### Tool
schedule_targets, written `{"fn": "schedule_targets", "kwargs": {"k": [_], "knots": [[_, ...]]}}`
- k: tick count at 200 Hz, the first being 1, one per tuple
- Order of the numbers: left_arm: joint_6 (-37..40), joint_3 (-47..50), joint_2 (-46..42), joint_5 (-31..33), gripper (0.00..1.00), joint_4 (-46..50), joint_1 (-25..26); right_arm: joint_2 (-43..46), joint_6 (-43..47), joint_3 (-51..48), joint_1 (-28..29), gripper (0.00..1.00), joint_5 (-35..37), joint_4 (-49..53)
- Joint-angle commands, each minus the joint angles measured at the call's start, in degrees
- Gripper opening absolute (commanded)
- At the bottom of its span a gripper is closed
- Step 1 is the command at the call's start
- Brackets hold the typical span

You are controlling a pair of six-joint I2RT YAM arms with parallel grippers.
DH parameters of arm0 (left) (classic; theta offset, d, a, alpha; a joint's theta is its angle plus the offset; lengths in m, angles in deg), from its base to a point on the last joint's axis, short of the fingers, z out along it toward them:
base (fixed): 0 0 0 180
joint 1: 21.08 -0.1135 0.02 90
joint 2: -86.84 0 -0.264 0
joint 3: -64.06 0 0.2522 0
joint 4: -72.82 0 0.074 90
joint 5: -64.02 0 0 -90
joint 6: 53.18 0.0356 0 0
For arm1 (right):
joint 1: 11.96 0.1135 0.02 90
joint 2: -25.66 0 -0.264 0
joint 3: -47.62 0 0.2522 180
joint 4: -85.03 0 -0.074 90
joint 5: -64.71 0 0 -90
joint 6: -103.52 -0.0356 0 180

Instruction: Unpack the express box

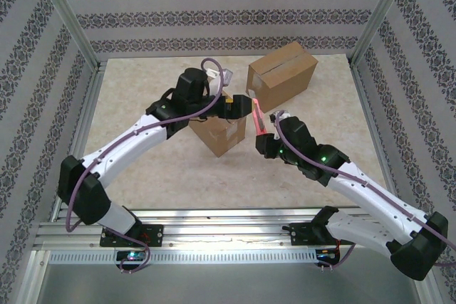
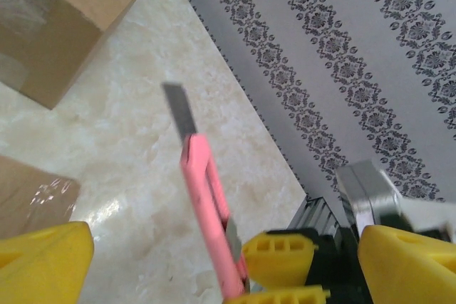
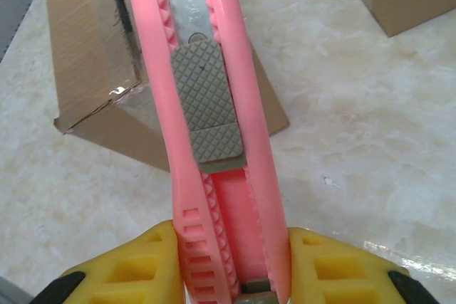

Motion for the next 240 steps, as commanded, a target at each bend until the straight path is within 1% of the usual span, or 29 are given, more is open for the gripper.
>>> {"fn": "schedule_targets", "kwargs": {"k": [1,53,65,87,123,140,154,169,184,191,195,196,199,211,213,214,220,228,240], "knots": [[-1.5,-2.41,1.71,-0.62,0.93,-4.59,0.77,0.93,1.28,0.73,-0.64,0.14,-3.45,-2.67],[-1.98,-3.05,4.33,0.04,0.85,-4.49,0.84,1.13,0.44,0.26,-0.59,0.13,-6.05,-6.25],[-2.08,-3.21,4.56,0.13,0.81,-4.59,0.81,0.96,0.39,0.36,-0.63,0.12,-6.44,-6.59],[-2.07,-3.73,5.17,-0.02,0.7,-4.42,0.82,0.88,0.26,0.44,-0.6,0.12,-6.82,-6.94],[-2.33,-3.92,5.93,-0.38,0.44,-4.76,0.85,0.69,0.12,0.62,-0.62,0.11,-7.01,-7.03],[-2.34,-3.87,6.18,-0.75,0.27,-4.81,0.79,0.68,-0.09,0.53,-0.65,0.11,-7.0,-7.29],[-2.35,-3.83,6.28,-0.86,0.15,-4.68,0.83,0.55,-0.19,0.57,-0.64,0.11,-6.59,-7.49],[-2.34,-3.64,6.38,-0.86,0.0,-4.6,0.77,0.29,-0.43,0.95,-0.62,0.11,-6.18,-7.3],[-2.34,-3.29,6.2,-0.4,0.0,-4.72,0.77,0.21,-0.71,1.48,-0.66,0.12,-6.02,-7.12],[-2.39,-3.01,6.0,-0.1,0.0,-5.0,0.7,0.27,-0.99,1.71,-0.6,0.16,-5.97,-7.14],[-2.43,-2.79,5.81,0.15,0.0,-5.23,0.68,0.31,-1.06,1.83,-0.59,0.23,-5.98,-7.2],[-2.39,-2.74,5.74,0.17,0.0,-5.26,0.68,0.31,-1.06,1.83,-0.59,0.23,-5.98,-7.2],[-2.5,-2.6,5.6,0.28,0.0,-5.48,0.62,0.4,-1.21,1.85,-0.62,0.27,-5.92,-7.2],[-3.06,-1.96,4.78,0.38,0.0,-6.59,-0.09,1.04,-1.63,1.78,-0.63,0.49,-5.92,-7.67],[-3.21,-1.87,4.65,0.22,0.0,-6.78,-0.28,1.22,-1.82,1.76,-0.75,0.56,-5.92,-7.86],[-3.22,-1.84,4.58,0.08,0.0,-6.92,-0.41,1.22,-1.82,1.76,-0.75,0.56,-5.92,-7.86],[-3.89,-1.73,4.21,-0.77,0.0,-7.7,-1.19,1.75,-2.23,1.52,-0.79,0.68,-5.97,-8.37],[-5.06,-1.52,3.68,-2.43,0.0,-9.3,-2.48,2.48,-2.79,1.04,-1.07,0.77,-6.48,-9.64],[-7.58,-1.29,3.04,-5.86,0.0,-12.56,-4.78,3.45,-4.13,-0.09,-1.96,0.87,-8.05,-12.31]]}}
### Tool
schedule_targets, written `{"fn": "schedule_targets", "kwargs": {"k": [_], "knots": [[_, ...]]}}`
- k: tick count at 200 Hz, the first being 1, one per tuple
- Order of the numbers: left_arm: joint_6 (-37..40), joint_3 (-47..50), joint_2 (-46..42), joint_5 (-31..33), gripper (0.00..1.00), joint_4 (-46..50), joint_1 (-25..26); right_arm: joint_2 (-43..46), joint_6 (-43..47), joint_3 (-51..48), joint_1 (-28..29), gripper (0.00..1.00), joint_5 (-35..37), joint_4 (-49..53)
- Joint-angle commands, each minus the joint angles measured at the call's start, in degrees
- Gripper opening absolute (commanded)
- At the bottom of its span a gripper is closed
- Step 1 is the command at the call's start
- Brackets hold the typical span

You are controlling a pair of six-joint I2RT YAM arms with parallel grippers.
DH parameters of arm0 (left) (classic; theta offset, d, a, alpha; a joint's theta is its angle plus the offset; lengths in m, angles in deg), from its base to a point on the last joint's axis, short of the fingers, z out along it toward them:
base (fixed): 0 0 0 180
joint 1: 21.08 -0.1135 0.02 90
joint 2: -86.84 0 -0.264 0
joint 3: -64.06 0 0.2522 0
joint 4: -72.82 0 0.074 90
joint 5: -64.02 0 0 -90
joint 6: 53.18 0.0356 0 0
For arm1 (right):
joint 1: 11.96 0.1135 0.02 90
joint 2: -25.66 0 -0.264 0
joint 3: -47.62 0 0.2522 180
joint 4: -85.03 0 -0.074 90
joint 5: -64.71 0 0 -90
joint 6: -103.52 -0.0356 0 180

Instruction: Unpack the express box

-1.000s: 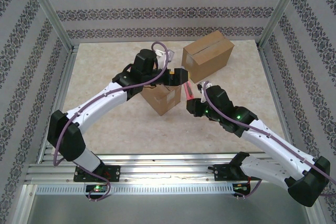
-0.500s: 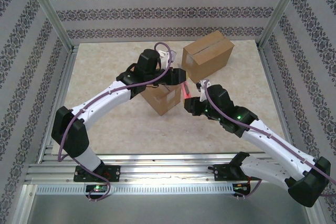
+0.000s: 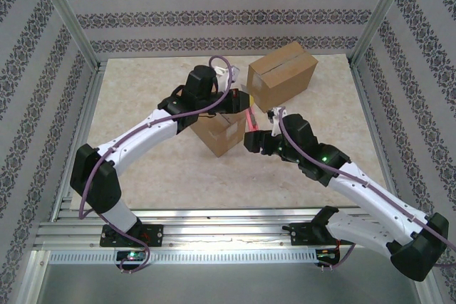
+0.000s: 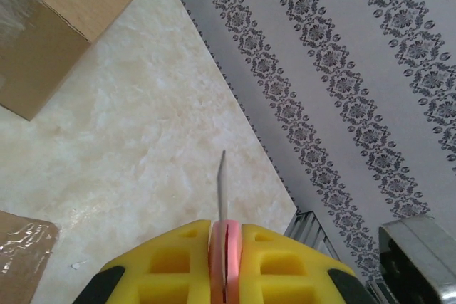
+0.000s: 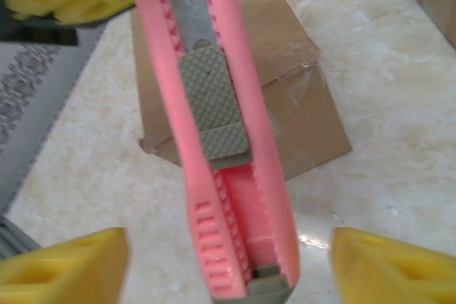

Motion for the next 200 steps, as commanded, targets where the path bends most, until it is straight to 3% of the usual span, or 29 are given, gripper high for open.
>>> {"fn": "schedule_targets", "kwargs": {"k": [1,35,70,122,200], "knots": [[-3.91,0.7,-2.48,-4.77,0.0,-7.84,-4.18,2.75,-2.82,-0.26,-1.74,0.88,-2.19,-5.73],[-13.88,1.66,-4.25,-13.87,0.0,-21.59,-10.34,2.46,-8.22,-2.52,-5.79,0.94,-10.79,-16.09],[-19.47,4.66,-6.45,-15.5,0.0,-31.1,-12.46,0.04,-14.87,-5.35,-8.11,0.91,-17.64,-33.1],[-22.94,9.76,-8.45,-14.58,0.0,-38.21,-12.46,-4.7,-18.59,-4.18,-8.13,0.74,-22.92,-47.54],[-25.32,11.86,-8.89,-13.98,0.0,-43.1,-12.47,-8.21,-22.0,-3.38,-8.13,0.46,-24.38,-53.79]]}}
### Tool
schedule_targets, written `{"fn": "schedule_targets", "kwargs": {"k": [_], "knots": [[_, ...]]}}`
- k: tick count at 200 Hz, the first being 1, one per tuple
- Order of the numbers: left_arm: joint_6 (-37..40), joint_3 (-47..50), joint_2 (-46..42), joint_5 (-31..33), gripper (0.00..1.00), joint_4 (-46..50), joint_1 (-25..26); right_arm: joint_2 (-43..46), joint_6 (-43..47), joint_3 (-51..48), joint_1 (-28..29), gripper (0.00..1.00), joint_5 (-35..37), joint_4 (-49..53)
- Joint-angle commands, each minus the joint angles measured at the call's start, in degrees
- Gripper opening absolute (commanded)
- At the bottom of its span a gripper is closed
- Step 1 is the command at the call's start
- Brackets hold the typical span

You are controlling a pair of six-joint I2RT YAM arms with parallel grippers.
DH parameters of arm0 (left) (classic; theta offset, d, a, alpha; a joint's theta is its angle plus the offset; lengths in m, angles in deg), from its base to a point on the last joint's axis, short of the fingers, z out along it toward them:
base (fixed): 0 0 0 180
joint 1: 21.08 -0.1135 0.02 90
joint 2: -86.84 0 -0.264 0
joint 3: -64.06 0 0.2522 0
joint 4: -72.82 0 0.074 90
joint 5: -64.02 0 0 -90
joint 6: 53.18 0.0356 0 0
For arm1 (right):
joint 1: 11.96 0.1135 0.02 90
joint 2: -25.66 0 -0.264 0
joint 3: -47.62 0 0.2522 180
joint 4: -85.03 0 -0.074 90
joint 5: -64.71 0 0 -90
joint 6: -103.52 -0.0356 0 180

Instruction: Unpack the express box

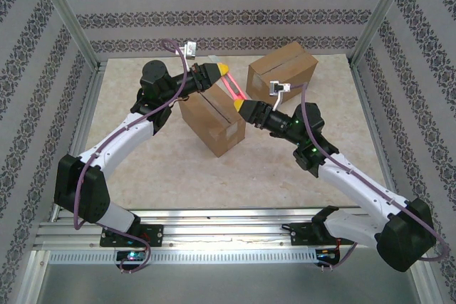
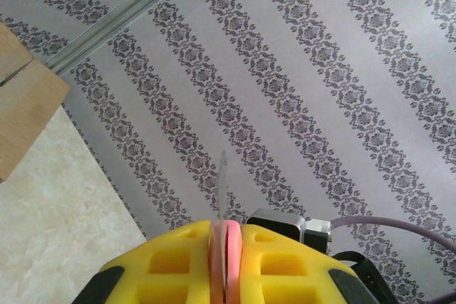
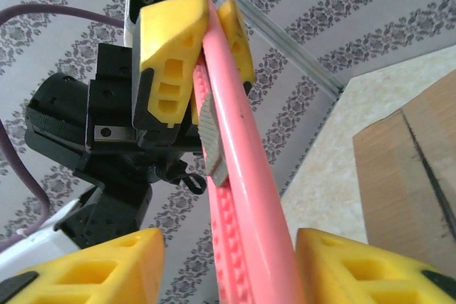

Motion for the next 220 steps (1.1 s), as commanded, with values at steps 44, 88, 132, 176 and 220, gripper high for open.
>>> {"fn": "schedule_targets", "kwargs": {"k": [44,88,132,176,220], "knots": [[-1.1,1.13,-1.93,-0.1,0.0,-5.33,0.2,0.67,-1.09,0.64,-0.18,0.36,-0.56,-6.7],[-1.45,1.71,-2.02,0.28,0.0,-6.1,0.22,0.01,-1.39,1.03,-0.18,0.29,-1.06,-7.81],[-1.98,2.48,-1.95,0.43,0.0,-7.02,0.19,-0.83,-1.74,2.29,-0.17,0.27,-0.98,-9.4],[-2.6,2.81,-1.64,0.63,0.0,-8.13,0.19,-2.97,-2.99,4.3,-0.01,0.31,-2.31,-11.21],[-2.64,3.14,-1.68,0.78,0.0,-8.22,0.2,-3.81,-3.53,4.95,0.01,0.19,-2.28,-11.85]]}}
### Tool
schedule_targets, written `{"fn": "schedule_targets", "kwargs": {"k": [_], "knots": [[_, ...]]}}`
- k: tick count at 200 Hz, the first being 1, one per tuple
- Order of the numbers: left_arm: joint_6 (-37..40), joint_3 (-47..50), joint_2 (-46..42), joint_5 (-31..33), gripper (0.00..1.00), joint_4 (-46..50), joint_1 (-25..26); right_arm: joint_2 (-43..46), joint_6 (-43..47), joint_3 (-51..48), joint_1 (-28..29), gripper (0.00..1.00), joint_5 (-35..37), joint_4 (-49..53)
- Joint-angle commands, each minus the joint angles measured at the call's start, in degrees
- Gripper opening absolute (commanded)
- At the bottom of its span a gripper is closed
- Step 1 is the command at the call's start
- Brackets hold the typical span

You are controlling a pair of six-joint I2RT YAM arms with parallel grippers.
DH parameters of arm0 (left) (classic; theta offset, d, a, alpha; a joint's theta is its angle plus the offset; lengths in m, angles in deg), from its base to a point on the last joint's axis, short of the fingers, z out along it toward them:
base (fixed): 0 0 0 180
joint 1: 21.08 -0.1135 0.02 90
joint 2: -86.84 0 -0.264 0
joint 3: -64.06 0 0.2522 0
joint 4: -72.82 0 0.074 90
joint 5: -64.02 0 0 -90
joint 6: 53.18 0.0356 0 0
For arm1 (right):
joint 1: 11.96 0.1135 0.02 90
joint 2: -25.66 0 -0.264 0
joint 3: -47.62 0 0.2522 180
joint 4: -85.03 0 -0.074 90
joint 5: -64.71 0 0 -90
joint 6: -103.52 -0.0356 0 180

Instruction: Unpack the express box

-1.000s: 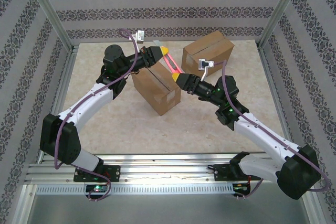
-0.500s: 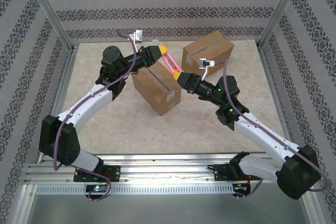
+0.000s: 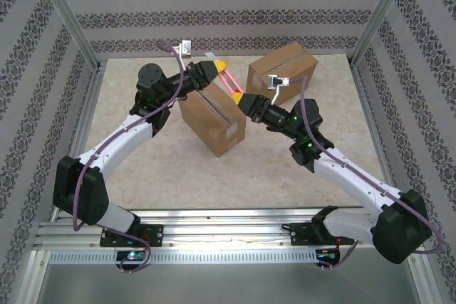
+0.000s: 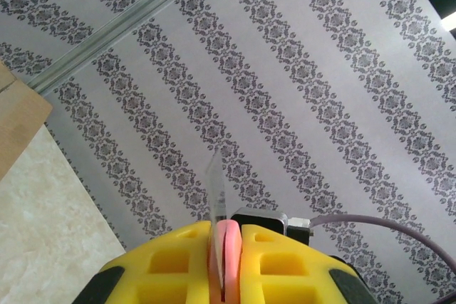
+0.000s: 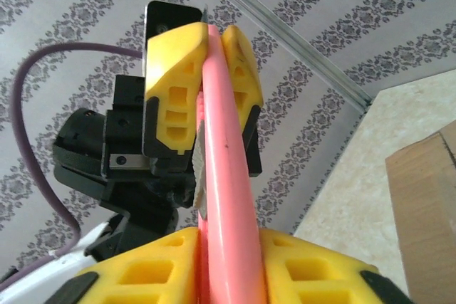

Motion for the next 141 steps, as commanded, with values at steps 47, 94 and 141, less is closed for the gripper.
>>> {"fn": "schedule_targets", "kwargs": {"k": [47,94,141], "knots": [[1.62,1.55,-0.66,-0.81,0.0,-2.09,0.33,-0.26,-0.41,2.91,0.03,0.0,-0.48,-5.06],[6.94,0.45,-3.07,-0.28,0.99,5.78,-0.88,0.04,2.04,3.91,0.09,0.0,0.89,-0.26],[21.33,-2.45,-12.79,7.36,1.0,32.23,-3.84,0.49,8.84,6.89,-0.06,0.0,3.25,10.85]]}}
